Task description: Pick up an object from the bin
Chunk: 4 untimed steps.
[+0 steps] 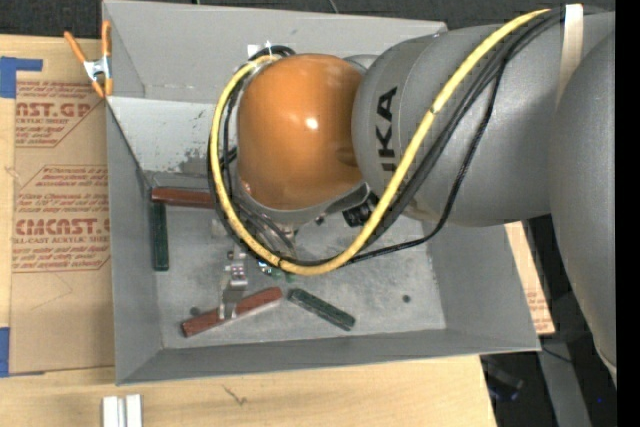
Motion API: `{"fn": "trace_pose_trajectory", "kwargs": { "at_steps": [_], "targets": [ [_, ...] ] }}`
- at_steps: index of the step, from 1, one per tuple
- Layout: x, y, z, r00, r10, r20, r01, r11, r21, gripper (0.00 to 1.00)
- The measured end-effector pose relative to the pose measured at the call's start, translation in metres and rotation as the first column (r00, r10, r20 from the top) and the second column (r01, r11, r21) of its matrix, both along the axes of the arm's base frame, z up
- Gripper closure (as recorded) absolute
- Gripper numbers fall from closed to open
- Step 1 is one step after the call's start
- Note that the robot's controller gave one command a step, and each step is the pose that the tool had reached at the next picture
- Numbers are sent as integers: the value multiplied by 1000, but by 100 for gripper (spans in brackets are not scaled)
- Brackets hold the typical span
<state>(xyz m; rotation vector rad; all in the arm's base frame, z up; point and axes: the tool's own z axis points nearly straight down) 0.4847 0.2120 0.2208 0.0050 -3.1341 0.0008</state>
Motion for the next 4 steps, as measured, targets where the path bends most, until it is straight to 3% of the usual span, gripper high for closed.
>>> {"fn": "trace_pose_trajectory", "kwargs": {
  "at_steps": [1,2,3,4],
  "targets": [
    [2,-1,4,1000,-2,8,2,1000,2,0],
    [4,-35,-63,1000,23,12,-23,1000,3,0],
    [-3,-82,-60,974,226,8,-226,974,0,0],
    [-1,-104,-75,999,54,6,-54,999,1,0]
  ]
}}
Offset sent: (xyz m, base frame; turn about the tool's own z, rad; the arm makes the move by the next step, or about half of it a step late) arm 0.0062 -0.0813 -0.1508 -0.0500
